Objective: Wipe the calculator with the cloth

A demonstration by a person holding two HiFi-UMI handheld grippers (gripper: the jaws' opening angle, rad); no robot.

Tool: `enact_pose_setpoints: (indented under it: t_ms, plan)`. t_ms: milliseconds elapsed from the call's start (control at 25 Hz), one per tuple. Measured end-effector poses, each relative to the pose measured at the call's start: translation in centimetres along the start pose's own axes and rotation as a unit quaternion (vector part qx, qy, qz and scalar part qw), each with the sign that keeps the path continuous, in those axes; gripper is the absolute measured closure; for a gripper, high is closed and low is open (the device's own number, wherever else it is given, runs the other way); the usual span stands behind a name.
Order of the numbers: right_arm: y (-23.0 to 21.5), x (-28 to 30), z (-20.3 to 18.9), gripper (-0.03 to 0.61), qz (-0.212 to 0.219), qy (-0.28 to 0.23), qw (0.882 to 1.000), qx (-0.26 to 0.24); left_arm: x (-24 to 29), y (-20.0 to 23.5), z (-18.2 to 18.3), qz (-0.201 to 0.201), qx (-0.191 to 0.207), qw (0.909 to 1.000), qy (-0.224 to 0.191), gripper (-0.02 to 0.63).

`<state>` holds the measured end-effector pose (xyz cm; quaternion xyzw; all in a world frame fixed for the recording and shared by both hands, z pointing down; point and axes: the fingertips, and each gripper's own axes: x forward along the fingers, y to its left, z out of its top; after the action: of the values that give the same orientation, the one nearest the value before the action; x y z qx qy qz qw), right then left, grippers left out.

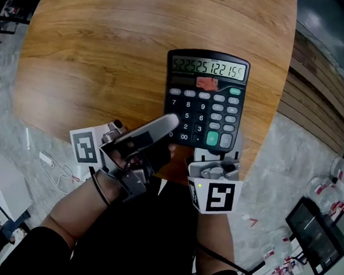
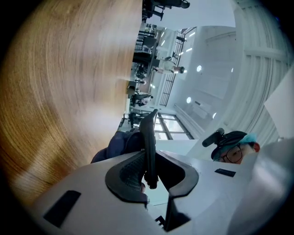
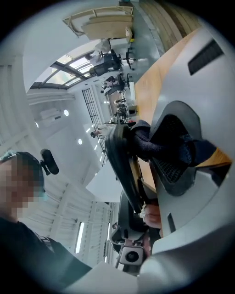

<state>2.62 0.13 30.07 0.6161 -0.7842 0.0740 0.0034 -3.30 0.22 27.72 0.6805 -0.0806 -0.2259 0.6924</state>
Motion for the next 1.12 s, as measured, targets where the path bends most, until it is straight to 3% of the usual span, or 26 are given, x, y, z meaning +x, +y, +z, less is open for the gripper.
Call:
enact_pose_setpoints:
  t_ms: [280, 480, 760, 1120]
  plan:
    - [4.7, -1.3, -0.6, 0.494, 0.058, 0.019, 0.998, 0.011, -0.1, 0.0, 0.1, 0.009, 0.013, 0.9999, 0.003, 0.543]
    - [4.2, -2.7, -0.7, 0.494, 0.056, 0.037, 0.998, 0.008, -0.1, 0.1, 0.1, 0.028, 0.031, 0.9991, 0.012, 0.543]
    - [-1.8, -5.6, 0.5, 0.494, -0.022, 0.022, 0.999, -0.016, -0.2, 0.3, 0.2, 0.035, 0.045, 0.9983, 0.014, 0.543]
    - [-9.6, -8.0, 1.0, 0.494, -0.145, 0.051, 0.988, 0.019, -0.9, 2.1, 0.1, 0.080, 0.071, 0.9942, 0.015, 0.543]
